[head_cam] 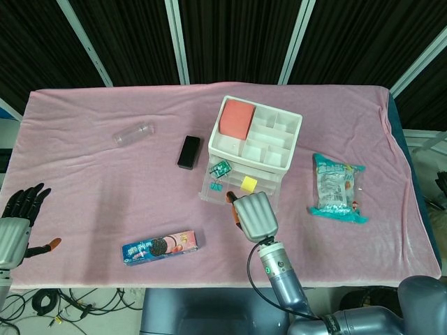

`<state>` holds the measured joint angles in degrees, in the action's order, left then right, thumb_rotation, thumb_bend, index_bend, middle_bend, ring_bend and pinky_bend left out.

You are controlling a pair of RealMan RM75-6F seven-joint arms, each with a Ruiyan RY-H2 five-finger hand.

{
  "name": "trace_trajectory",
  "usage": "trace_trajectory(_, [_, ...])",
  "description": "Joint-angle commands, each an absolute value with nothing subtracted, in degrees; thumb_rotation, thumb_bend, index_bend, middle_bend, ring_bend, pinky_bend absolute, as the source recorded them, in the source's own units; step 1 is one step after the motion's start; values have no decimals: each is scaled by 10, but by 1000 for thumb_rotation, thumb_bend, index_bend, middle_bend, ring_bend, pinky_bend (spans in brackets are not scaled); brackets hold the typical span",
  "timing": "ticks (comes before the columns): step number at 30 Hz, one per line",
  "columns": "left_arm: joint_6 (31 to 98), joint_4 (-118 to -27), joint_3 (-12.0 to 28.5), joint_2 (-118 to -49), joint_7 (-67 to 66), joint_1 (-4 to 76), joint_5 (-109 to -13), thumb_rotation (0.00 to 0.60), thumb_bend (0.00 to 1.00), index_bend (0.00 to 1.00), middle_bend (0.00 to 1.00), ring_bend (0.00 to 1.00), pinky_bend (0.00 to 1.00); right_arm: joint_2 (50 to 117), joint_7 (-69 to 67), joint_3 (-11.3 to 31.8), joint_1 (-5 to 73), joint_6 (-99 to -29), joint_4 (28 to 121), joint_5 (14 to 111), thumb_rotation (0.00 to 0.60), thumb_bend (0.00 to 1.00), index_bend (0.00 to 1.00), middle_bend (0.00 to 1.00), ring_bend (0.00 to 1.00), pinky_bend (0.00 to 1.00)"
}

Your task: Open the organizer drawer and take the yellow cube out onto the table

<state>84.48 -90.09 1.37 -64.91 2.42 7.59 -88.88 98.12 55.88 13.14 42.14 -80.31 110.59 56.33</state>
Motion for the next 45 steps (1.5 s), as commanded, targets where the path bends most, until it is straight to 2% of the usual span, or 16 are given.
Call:
trace_trajectory(1, [845,-901,14,-649,24,76,-889,600,0,0,0,0,0,981,556,134,422,-804,1108,566,600,601,438,825,913,854])
trace_trajectory(5, [846,-901,15,-649,24,76,-888,600,0,0,0,0,0,978,554,136,425,-804,1112,573,600,513,323,825,914,854])
trace_trajectory(11, [848,-899,16,-649,27,75,-888,600,0,0,0,0,0,965,573,149,433,-806,1131,573,600,403,270,825,913,854])
trace_trajectory(16, [853,-896,16,-651,25,75,-893,600,0,0,0,0,0,948,611,177,446,-812,1162,539,600,293,216,825,914,854])
trace_trajectory(25, [886,-882,22,-663,52,72,-915,600,0,0,0,0,0,929,712,237,483,-843,1190,389,600,270,215,829,917,856])
trace_trajectory(30, [892,-872,22,-668,60,71,-919,600,0,0,0,0,0,934,721,275,501,-859,1194,296,600,267,224,844,929,860])
trace_trajectory(38, [892,-869,23,-669,63,72,-917,600,0,0,0,0,0,933,721,308,529,-874,1189,222,600,141,244,869,945,869])
trace_trajectory(45, [889,-870,23,-669,62,72,-915,600,0,0,0,0,0,922,735,321,555,-879,1189,181,600,125,280,870,945,869])
